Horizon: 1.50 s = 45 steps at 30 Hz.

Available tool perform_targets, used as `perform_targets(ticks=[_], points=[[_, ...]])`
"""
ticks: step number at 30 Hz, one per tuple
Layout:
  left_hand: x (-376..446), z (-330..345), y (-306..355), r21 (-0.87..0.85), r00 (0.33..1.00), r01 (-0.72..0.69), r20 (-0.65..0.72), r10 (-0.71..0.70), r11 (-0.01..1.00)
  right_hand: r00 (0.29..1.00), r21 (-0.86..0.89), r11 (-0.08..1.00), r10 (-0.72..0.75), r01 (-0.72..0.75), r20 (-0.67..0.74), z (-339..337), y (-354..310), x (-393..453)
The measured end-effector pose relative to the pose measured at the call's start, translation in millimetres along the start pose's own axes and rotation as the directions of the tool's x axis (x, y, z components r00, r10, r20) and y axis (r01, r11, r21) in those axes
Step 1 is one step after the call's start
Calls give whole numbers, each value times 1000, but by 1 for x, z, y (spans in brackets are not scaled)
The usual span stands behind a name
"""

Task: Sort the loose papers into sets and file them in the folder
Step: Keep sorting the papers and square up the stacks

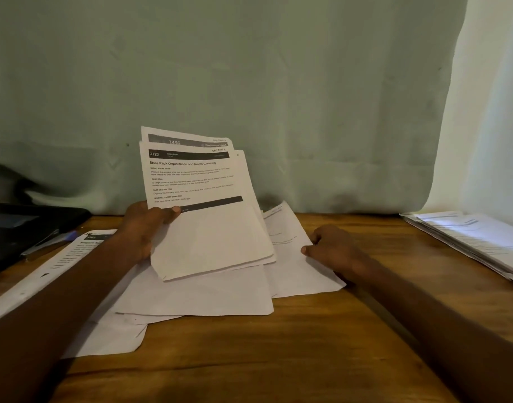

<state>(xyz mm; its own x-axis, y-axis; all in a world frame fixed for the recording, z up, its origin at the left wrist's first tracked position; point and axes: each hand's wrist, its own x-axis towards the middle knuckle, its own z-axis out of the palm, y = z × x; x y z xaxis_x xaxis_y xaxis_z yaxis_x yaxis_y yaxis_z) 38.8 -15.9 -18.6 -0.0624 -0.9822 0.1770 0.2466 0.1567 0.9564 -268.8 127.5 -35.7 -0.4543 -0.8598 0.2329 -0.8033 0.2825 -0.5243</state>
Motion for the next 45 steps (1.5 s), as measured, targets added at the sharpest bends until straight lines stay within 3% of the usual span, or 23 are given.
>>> perform_targets(ticks=[4,9,13,18,23,32,35,39,45], points=[[-1,0,0,-66,1000,9,26,-7,998,980,207,978,52,-11,-191,-7,6,8],[3,-2,1,-103,1000,-4,24,6,995,895,315,948,103,43,-433,-18,6,11],[0,0,5,-134,1000,-15,15,18,991,831,470,874,169,122,-530,-28,9,15],[-2,3,7,-168,995,-81,36,89,982,820,675,713,261,192,-510,-40,10,16],[-3,5,13,-192,978,-127,139,155,973,832,749,583,211,314,-513,-49,5,11],[-10,15,18,-240,966,-105,207,156,965,885,788,487,62,377,-461,-46,-12,2],[-9,16,15,-218,968,-107,199,152,970,925,821,466,12,330,-379,-44,-16,-2],[-6,17,12,-198,969,-93,208,134,976,983,870,458,-76,183,-167,-30,-24,-7],[-2,14,4,-102,957,-97,264,121,990,989,915,400,-149,51,10,-6,-37,-18]])
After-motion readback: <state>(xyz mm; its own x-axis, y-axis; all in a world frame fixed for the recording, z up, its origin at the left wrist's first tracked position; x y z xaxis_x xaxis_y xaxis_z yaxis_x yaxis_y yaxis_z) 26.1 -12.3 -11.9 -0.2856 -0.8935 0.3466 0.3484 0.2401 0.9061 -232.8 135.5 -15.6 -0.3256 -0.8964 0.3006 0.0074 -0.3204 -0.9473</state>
